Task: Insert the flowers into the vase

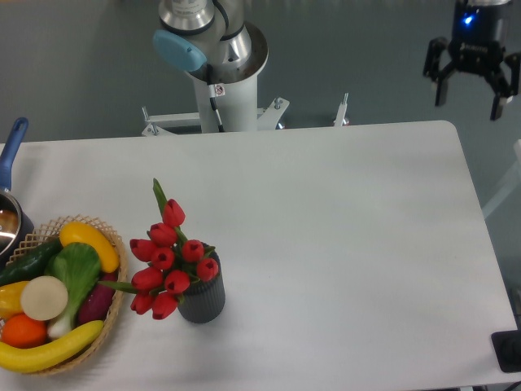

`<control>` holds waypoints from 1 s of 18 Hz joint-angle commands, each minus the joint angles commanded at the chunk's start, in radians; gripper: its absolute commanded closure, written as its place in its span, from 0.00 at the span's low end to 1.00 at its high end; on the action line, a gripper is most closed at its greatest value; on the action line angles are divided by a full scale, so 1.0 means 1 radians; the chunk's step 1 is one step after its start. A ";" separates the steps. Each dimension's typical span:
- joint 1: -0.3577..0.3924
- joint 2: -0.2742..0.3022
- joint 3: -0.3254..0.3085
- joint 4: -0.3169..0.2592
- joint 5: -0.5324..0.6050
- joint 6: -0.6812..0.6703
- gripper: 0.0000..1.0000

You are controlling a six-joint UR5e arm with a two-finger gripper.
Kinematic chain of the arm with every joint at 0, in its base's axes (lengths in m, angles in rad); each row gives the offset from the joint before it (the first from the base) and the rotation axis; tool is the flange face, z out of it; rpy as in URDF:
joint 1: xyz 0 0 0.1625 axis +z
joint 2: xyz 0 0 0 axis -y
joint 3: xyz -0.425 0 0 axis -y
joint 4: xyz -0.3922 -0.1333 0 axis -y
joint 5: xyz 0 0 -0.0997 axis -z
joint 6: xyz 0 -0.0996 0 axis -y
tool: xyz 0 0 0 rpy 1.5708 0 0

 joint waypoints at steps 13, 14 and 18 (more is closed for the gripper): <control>0.003 0.000 0.006 -0.011 0.005 -0.004 0.00; 0.000 0.003 0.003 -0.009 0.005 -0.008 0.00; -0.011 0.008 0.003 -0.008 0.005 -0.011 0.00</control>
